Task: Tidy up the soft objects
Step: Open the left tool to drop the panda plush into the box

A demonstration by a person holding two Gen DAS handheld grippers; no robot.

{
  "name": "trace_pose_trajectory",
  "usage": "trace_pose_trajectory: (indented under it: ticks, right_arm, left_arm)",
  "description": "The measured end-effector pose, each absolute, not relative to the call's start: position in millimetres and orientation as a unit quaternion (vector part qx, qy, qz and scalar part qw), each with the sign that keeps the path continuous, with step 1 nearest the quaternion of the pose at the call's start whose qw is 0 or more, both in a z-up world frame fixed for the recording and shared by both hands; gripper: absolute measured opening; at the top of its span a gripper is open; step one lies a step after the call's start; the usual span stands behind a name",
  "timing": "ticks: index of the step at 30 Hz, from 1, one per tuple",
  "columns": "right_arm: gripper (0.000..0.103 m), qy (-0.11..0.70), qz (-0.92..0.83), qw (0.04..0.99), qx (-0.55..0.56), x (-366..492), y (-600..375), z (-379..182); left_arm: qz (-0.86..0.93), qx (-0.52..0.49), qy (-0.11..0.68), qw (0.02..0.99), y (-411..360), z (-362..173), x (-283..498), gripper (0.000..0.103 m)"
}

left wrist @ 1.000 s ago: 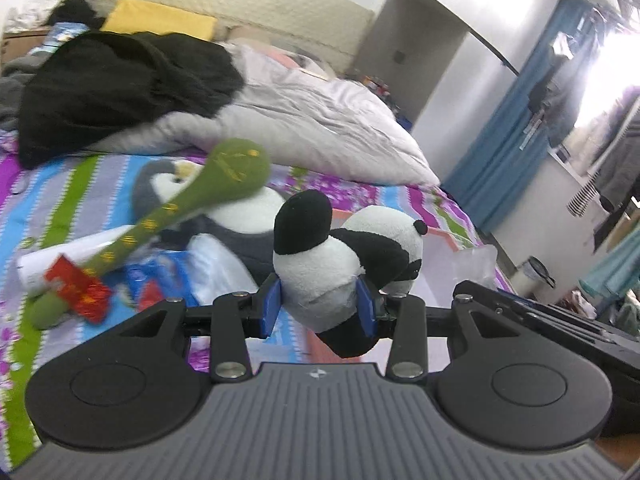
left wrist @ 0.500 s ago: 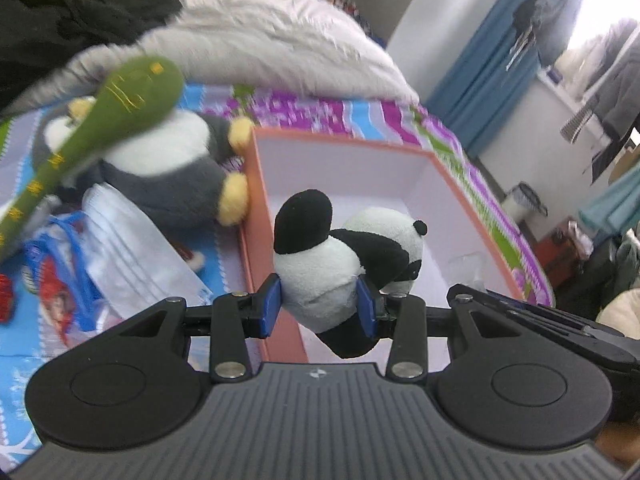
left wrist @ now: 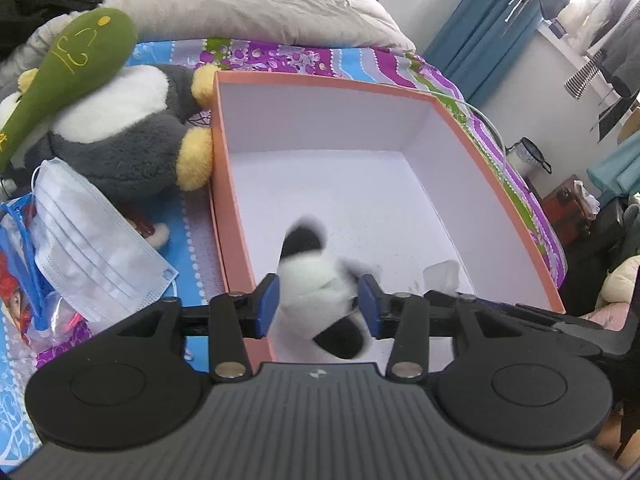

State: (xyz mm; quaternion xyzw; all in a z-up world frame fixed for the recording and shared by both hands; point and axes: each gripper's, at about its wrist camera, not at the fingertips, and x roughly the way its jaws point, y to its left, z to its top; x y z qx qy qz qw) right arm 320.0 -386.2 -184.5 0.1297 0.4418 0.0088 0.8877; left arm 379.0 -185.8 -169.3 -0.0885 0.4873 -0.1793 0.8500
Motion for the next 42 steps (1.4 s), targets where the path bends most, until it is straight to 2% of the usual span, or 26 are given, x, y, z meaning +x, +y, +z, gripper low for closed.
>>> trace_pose_trajectory:
  ticks: [3,15,25,32,42]
  right_arm:
    - [0.036,0.434,0.009,0.892,0.126,314.1,-385.1,-177.1]
    - [0.036,0.368,0.034,0.92,0.13,269.3,-366.8,-114.6]
    - [0.036,0.302,0.075,0.943,0.114,214.5,-332.8,-54.8]
    - [0.036,0.275,0.108,0.949,0.108,182.5,-309.1,-33.1]
    - [0.036,0.271,0.146,0.946,0.098,152.0,-281.5,-31.0]
  left_arm:
    - [-0.182,-0.082,0.478,0.856,-187.2,-159.7,372.2,0.054]
    - [-0.174,-0.089,0.416,0.888,-158.3,-87.7,312.0,0.054]
    - [-0.156,-0.103,0.351,0.918,-116.9,-23.9,230.8,0.054]
    - [-0.14,-0.11,0.323,0.93,-90.5,-0.1,179.5,0.055]
    - [-0.108,-0.118,0.302,0.94,-60.4,9.9,132.0,0.057]
